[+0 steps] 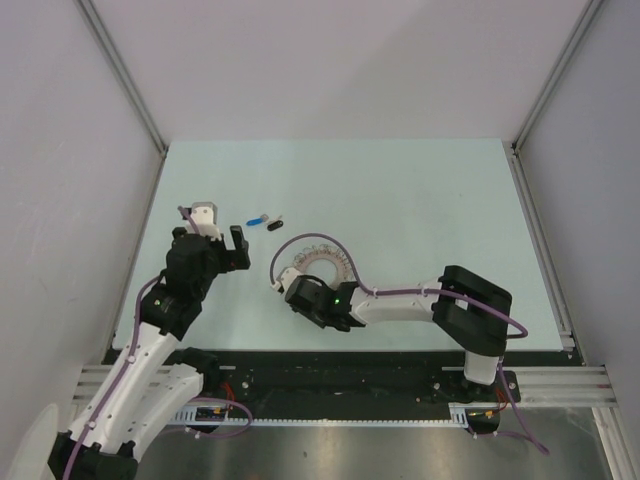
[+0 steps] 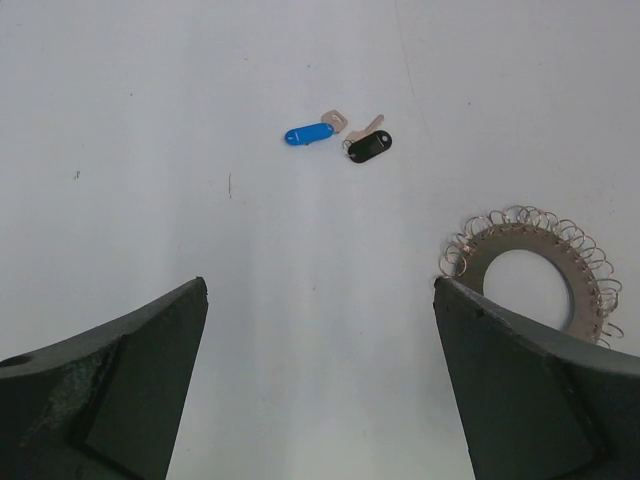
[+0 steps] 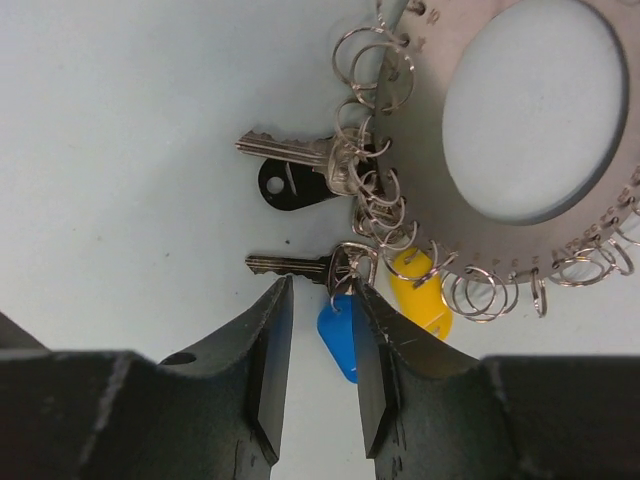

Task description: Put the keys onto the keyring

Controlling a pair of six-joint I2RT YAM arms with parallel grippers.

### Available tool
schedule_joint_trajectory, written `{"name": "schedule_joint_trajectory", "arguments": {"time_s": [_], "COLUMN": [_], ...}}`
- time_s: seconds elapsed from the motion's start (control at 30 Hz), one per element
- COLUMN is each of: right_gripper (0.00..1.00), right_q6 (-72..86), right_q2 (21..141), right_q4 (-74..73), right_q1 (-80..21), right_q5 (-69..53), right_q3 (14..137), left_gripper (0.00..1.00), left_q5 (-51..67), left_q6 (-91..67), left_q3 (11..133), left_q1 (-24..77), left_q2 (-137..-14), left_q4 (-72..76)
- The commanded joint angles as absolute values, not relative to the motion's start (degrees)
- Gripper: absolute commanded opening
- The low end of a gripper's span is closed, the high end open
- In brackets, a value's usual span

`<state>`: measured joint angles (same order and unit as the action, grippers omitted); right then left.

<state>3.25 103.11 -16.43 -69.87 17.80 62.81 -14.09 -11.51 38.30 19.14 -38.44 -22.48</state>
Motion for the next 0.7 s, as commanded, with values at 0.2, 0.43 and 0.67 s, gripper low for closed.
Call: {"name": "schedule_joint_trajectory", "arguments": {"time_s": [0.2, 0.43, 0.67], "right_gripper": [0.30, 0.28, 0.19], "right_q6": [4.83, 5.10, 5.36], "right_q2": [108.19, 107.67, 107.58], "right_q4": [-21.45, -22.06, -23.03], "right_q1": [-71.90, -71.98, -71.98], "right_q5": [27.15, 27.86, 28.39], "right_q3": [67.41, 67.50, 67.50], "left_gripper": [1.00, 1.00, 1.00], "left_q5": [-14.68, -14.41, -14.06], "left_q6": [-10.90, -10.64, -10.37], "left_q3": [37.97, 37.79, 37.71], "left_q1": [18.37, 18.28, 18.28], "left_q2": [-37.09, -37.44, -37.62], "left_q4": [-21.88, -21.80, -21.71]}}
